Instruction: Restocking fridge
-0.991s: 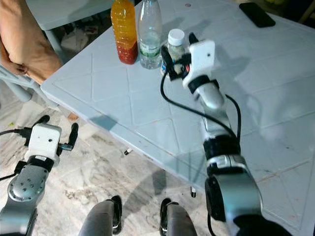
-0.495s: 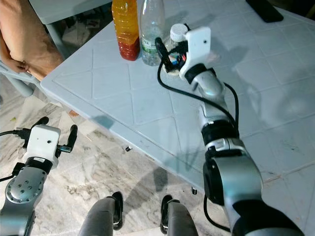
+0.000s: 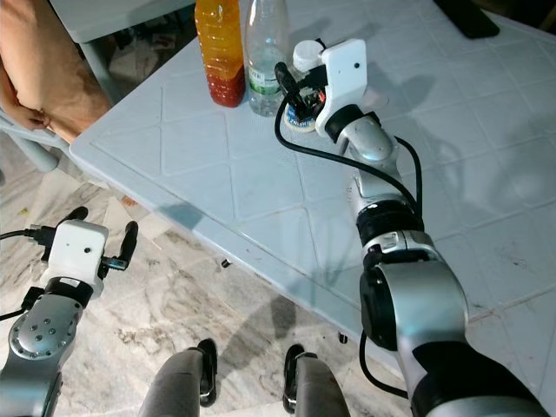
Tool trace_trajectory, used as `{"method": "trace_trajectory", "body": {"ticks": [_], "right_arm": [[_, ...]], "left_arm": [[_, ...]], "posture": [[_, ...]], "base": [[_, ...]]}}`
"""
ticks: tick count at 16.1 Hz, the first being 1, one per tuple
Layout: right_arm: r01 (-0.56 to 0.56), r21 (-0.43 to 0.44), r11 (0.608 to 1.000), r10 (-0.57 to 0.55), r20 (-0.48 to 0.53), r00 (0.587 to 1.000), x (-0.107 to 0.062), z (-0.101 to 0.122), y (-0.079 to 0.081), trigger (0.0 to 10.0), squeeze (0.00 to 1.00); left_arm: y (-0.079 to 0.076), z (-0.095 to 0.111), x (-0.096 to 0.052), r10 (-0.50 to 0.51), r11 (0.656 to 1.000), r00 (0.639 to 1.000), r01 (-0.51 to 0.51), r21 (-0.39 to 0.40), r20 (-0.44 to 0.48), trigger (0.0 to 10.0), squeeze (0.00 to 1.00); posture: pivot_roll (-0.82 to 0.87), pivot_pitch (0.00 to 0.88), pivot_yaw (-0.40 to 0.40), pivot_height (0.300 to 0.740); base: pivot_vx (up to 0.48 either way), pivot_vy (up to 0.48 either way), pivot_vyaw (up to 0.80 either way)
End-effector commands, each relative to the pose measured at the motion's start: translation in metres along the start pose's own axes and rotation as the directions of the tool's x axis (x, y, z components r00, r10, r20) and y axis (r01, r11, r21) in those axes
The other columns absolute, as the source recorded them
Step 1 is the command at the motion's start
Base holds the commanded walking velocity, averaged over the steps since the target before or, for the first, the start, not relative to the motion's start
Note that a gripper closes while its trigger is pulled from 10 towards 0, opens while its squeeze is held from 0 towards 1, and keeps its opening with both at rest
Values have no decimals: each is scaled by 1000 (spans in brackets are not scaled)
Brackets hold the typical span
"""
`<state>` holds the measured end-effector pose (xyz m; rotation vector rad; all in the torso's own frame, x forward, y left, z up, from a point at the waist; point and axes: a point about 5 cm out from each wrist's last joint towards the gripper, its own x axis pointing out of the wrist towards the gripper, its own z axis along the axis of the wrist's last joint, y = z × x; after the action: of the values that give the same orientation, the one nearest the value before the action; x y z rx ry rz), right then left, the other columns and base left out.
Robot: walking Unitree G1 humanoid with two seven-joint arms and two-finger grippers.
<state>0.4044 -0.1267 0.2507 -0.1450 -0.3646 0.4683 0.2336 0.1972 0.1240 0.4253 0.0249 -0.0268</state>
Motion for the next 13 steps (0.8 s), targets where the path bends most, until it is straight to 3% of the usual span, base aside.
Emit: {"method": "trace_trajectory", "body": {"ticks": [1, 6, 9, 13], "right_arm": [[-22, -11, 1000, 21, -27, 999, 1, -4, 3, 0, 0], [-35, -24, 999, 32, -101, 994, -6, -17, 4, 0, 0], [3, -33, 999, -8, -181, 983, -22, -34, -2, 0, 0], [91, -28, 995, -93, -76, 993, -51, -31, 2, 0, 0]], "left_arm": [[-1, 0, -2, -14, 1000, 1000, 14, 7, -5, 10000, 0], [-8, 1, 1, -40, 999, 999, 40, -17, 2, 10000, 0], [-15, 1, 4, -54, 998, 998, 55, -45, 8, 10000, 0], [-22, -2, 2, -41, 994, 999, 40, -99, -17, 10000, 0]], "posture": [[275, 267, 21, 740], [254, 252, 13, 740], [228, 238, -2, 740], [189, 230, -12, 740]], "base": [[0, 0, 0], [0, 0, 0], [0, 0, 0], [0, 0, 0]]}}
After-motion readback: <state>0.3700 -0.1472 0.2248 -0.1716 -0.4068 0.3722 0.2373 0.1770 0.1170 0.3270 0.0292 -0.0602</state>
